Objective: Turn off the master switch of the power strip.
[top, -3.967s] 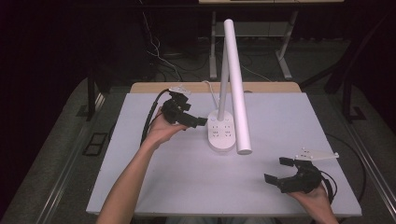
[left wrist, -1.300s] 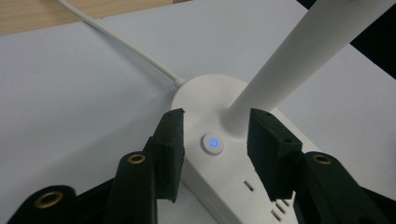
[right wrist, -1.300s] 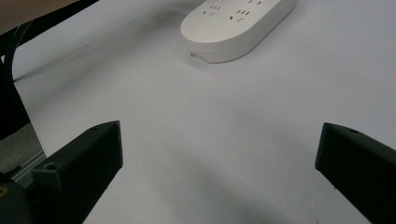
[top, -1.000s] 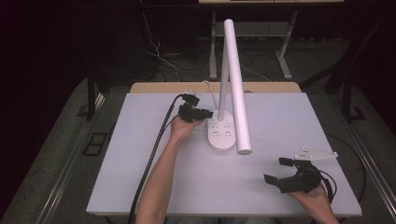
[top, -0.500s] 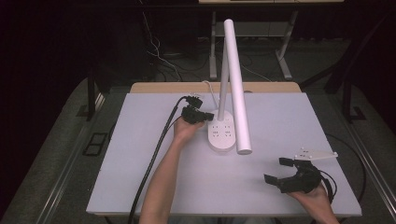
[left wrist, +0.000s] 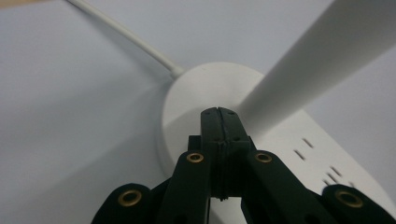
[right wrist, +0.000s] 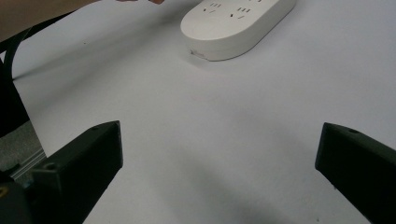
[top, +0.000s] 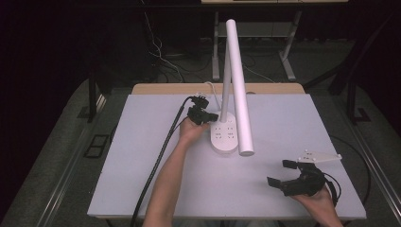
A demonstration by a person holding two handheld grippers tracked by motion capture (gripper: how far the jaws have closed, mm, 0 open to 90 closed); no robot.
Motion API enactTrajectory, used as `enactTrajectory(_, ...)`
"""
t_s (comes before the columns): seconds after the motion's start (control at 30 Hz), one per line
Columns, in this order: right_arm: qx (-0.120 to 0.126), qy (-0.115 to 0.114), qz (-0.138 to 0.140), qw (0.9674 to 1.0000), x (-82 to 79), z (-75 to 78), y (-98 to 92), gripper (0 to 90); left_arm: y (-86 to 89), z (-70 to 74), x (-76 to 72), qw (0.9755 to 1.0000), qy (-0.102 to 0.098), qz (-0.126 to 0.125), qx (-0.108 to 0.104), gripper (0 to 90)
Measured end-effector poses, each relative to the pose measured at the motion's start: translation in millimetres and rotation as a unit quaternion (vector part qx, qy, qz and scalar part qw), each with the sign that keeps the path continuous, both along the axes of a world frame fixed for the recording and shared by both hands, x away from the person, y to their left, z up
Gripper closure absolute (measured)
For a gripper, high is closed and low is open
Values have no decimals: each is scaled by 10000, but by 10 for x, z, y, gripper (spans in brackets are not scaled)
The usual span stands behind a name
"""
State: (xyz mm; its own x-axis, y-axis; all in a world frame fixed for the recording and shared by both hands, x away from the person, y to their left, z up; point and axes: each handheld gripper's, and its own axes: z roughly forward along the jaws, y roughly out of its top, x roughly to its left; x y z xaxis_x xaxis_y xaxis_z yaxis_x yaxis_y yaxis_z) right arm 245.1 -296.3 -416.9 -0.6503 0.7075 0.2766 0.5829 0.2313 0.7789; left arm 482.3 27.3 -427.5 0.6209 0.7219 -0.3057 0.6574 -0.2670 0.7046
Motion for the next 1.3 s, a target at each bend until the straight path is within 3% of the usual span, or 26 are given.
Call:
enactTrajectory(0.1,1,8,2,10000,-1,0,0,0,-5,19,12,9996,-18,-167,208,900)
enactTrajectory(0.2,2,31,7,10000,-2,1,1,0,-25,29,2,9989,-1,-366,282,900)
enactTrajectory(0.37,7,37,0,10000,-9,2,5,0,-48,39,-14,9989,-32,-328,339,900)
enactTrajectory(0.53,14,41,-12,10000,-10,0,-6,0,28,47,-18,9991,95,-271,307,900)
enactTrajectory(0.6,14,51,-20,10000,-9,-1,-13,0,70,44,-23,9990,116,-311,294,900)
enactTrajectory(0.63,17,54,-24,10000,-6,-2,-12,1,119,53,-14,9975,138,-498,473,900)
enactTrajectory(0.7,2,20,-11,10000,3,-5,-10,1,69,24,-30,9997,170,-149,89,900)
enactTrajectory(0.73,1,24,-9,10000,2,-5,-3,1,89,32,-19,9993,196,-261,184,900)
enactTrajectory(0.77,2,61,-3,10000,-5,-1,6,1,54,23,-25,9997,233,-55,-10,900)
enactTrajectory(0.8,-10,40,21,10000,-12,0,19,1,85,31,-11,9993,240,-224,154,900)
enactTrajectory(0.83,-10,40,21,10000,-12,0,19,1,87,27,-7,9994,234,-217,132,900)
enactTrajectory(0.87,-16,25,28,10000,-14,0,21,1,67,17,-11,9996,268,-73,-34,900)
enactTrajectory(0.9,-18,19,31,10000,-15,-1,22,0,89,27,2,9993,300,-203,98,900)
enactTrajectory(1.0,-1,37,26,10000,-17,2,18,0,53,35,-1,9994,332,-92,79,900)
enactTrajectory(1.1,-4,5,21,10000,-14,2,11,0,33,48,6,9990,360,-131,230,900)
enactTrajectory(1.27,2,26,18,10000,-15,1,14,1,51,42,10,9990,394,-125,161,900)
enactTrajectory(1.3,2,24,19,10000,-15,0,14,1,39,27,-4,9990,447,-77,-14,900)
